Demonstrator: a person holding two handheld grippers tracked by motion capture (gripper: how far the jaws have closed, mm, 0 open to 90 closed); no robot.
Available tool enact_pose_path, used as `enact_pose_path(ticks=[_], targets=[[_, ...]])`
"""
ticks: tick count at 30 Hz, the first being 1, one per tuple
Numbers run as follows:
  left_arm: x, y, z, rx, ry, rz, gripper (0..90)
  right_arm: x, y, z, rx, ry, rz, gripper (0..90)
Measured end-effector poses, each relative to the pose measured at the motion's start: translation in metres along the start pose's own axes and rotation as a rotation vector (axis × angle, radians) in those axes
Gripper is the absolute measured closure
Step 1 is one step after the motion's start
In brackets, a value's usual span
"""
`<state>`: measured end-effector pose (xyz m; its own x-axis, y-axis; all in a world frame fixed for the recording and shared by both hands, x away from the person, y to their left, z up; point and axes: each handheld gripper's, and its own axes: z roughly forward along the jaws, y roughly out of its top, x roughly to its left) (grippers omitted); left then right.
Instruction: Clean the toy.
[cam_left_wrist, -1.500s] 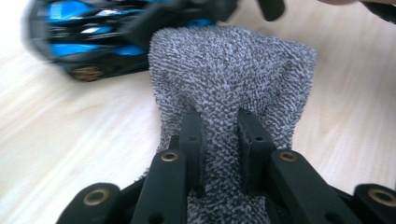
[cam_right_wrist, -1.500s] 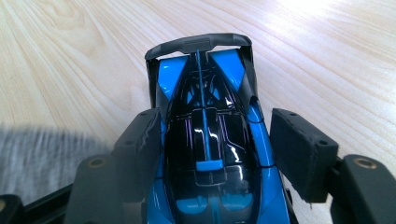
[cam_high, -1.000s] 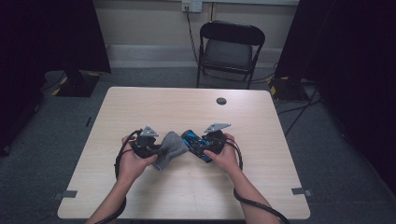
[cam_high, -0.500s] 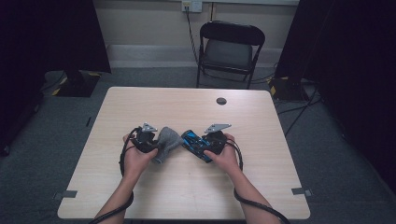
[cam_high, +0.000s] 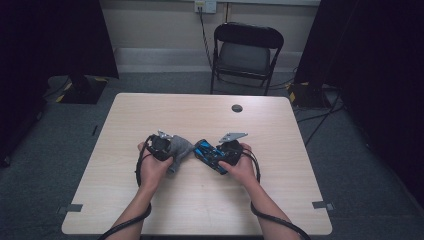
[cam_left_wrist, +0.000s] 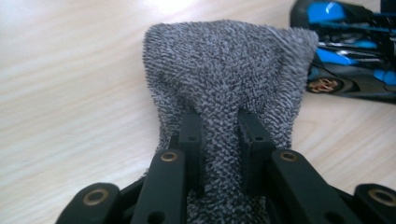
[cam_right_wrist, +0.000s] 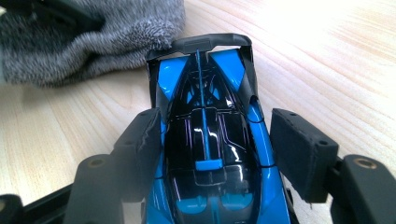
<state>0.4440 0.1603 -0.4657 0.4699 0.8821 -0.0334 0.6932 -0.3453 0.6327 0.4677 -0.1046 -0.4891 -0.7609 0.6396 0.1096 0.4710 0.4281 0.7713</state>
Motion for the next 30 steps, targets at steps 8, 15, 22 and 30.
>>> enact_pose_path(ticks=[8, 15, 22, 30], targets=[[-0.020, 0.002, 0.006, 0.062, -0.025, 0.064, 74.8, 0.000, 0.000, 0.000, 0.000, -0.002, -0.001, 35.1], [-0.028, 0.002, 0.004, 0.079, -0.077, 0.082, 74.7, 0.000, 0.000, 0.000, 0.001, -0.003, -0.001, 35.0], [-0.035, -0.001, 0.002, 0.073, -0.096, 0.095, 74.8, 0.001, 0.000, 0.000, 0.000, -0.003, 0.000, 35.0], [-0.044, -0.005, 0.000, 0.071, -0.120, 0.112, 74.8, 0.000, 0.000, 0.000, 0.003, -0.003, 0.001, 35.0]])
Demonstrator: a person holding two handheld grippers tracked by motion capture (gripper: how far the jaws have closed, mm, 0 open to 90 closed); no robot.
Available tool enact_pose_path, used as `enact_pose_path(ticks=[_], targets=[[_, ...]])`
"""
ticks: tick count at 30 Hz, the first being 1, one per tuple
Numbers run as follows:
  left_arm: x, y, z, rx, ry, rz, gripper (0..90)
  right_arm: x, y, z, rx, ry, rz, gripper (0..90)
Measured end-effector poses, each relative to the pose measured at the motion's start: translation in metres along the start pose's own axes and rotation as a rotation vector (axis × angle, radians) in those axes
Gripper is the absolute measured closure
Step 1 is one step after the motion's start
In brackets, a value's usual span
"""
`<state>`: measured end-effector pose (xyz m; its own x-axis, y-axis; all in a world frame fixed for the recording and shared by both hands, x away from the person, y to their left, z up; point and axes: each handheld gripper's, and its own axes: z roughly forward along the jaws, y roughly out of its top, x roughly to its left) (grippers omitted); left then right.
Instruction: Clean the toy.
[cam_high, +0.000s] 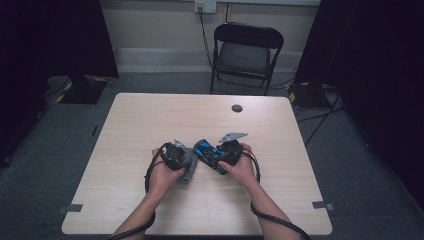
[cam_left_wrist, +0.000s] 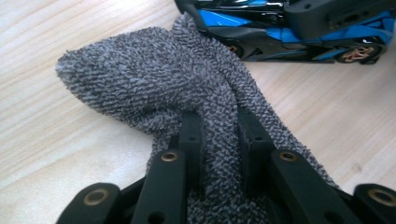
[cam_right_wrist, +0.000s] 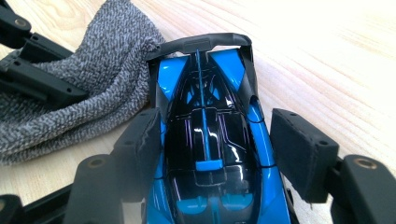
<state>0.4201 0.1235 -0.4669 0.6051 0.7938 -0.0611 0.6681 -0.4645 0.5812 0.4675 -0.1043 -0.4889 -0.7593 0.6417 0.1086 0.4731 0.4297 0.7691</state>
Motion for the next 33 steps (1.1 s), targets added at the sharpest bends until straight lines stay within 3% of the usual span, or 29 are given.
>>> enact_pose_path(ticks=[14, 18, 23, 25, 33], targets=[[-0.015, -0.007, -0.003, -0.010, -0.039, 0.031, 75.0, 0.000, 0.001, 0.000, 0.003, -0.001, -0.001, 35.0], [-0.025, -0.007, -0.003, -0.009, -0.089, 0.037, 75.1, 0.000, 0.001, 0.000, 0.005, -0.001, 0.001, 35.0], [-0.034, -0.006, -0.002, -0.002, -0.092, 0.076, 75.1, 0.000, 0.001, 0.000, 0.005, -0.001, 0.000, 34.9], [-0.038, -0.006, -0.001, -0.004, -0.115, 0.069, 75.1, 0.000, 0.001, 0.000, 0.005, -0.002, -0.001, 34.9], [-0.049, -0.005, 0.000, -0.001, -0.141, 0.092, 75.0, 0.000, 0.000, 0.000, 0.004, -0.001, 0.001, 35.0]])
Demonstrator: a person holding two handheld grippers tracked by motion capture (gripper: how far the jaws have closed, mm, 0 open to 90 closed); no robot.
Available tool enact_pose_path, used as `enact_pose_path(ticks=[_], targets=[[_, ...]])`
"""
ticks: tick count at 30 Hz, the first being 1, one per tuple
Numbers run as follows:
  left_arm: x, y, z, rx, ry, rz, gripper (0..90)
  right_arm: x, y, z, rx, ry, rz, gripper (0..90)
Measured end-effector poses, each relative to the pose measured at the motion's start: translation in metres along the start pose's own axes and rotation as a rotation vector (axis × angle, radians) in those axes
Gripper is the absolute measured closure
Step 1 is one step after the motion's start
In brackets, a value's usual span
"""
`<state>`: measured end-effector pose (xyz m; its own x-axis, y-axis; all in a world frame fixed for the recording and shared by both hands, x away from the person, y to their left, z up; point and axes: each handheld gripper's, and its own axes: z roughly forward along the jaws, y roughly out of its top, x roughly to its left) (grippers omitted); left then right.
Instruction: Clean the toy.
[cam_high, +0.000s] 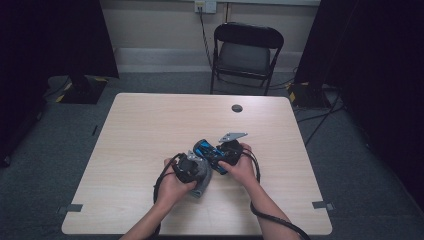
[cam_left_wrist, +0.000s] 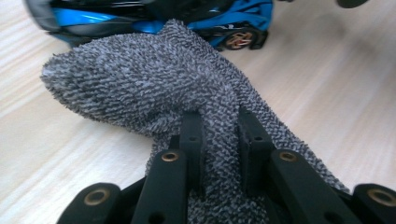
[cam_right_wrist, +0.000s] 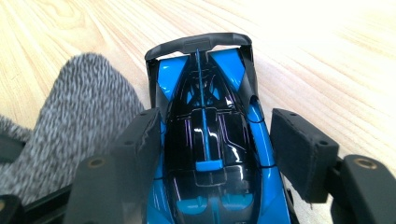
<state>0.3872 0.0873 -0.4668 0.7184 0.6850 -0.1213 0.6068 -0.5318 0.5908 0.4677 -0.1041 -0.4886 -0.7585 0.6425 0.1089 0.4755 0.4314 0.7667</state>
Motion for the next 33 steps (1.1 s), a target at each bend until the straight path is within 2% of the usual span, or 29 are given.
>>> enact_pose_path(ticks=[12, 17, 23, 33], targets=[[-0.010, 0.001, 0.003, -0.001, -0.037, 0.028, 75.0, 0.000, 0.000, 0.000, -0.001, -0.001, 0.000, 35.0], [-0.014, 0.002, 0.004, -0.002, -0.032, 0.045, 75.0, 0.000, 0.000, 0.000, -0.001, 0.000, 0.000, 35.0], [-0.020, 0.002, 0.005, -0.009, -0.057, 0.045, 75.0, 0.000, 0.000, 0.000, -0.003, 0.000, 0.001, 35.0], [-0.033, 0.003, 0.009, -0.015, -0.067, 0.081, 75.0, 0.000, 0.000, 0.000, -0.001, -0.003, -0.001, 34.9]])
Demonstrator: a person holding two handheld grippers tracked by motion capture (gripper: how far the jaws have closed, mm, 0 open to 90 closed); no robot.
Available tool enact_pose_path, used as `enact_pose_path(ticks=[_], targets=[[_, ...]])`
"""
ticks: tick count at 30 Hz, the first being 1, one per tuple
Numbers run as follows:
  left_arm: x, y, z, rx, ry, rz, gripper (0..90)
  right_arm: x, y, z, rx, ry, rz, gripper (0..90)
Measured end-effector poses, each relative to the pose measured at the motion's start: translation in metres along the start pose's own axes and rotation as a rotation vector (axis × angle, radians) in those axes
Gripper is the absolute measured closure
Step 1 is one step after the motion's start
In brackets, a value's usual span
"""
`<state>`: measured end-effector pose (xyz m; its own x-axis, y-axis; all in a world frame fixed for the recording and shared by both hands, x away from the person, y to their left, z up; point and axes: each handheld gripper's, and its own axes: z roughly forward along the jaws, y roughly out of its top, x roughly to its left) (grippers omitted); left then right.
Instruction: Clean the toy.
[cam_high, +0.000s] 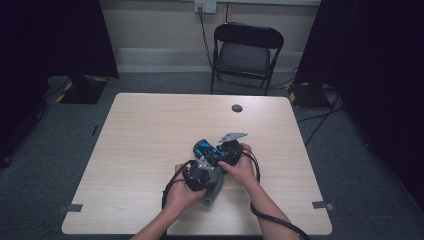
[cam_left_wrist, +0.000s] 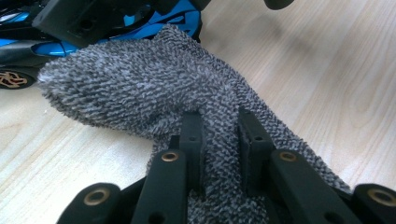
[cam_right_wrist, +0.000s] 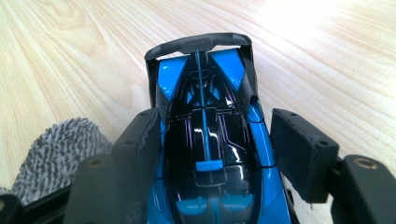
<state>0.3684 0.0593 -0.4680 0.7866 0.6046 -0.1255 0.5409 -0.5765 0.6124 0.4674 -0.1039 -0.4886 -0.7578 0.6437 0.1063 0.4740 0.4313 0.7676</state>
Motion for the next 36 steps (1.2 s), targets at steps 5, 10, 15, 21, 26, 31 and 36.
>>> enact_pose_path(ticks=[5, 10, 15, 21, 26, 31, 36], targets=[[-0.005, 0.001, 0.001, 0.001, -0.020, 0.012, 75.0, 0.000, 0.000, 0.000, -0.002, 0.002, 0.002, 34.9], [-0.008, 0.003, 0.003, -0.005, -0.039, 0.032, 74.9, 0.000, 0.000, 0.000, -0.002, 0.004, 0.001, 34.9], [-0.012, 0.003, 0.003, -0.011, -0.062, 0.037, 74.9, 0.000, 0.000, 0.000, -0.003, 0.004, 0.001, 34.9], [-0.018, 0.005, 0.003, -0.010, -0.083, 0.075, 74.8, 0.000, -0.001, 0.000, -0.006, 0.005, 0.001, 34.9], [-0.016, 0.004, 0.000, -0.016, -0.094, 0.082, 74.8, -0.001, -0.001, 0.000, -0.007, 0.006, 0.001, 34.9], [-0.009, 0.001, -0.010, -0.033, -0.105, 0.081, 74.8, -0.001, -0.002, 0.000, -0.012, 0.007, -0.001, 35.0], [0.001, -0.004, -0.022, -0.042, -0.087, 0.072, 74.9, -0.001, -0.001, 0.000, -0.009, 0.006, 0.001, 34.9]])
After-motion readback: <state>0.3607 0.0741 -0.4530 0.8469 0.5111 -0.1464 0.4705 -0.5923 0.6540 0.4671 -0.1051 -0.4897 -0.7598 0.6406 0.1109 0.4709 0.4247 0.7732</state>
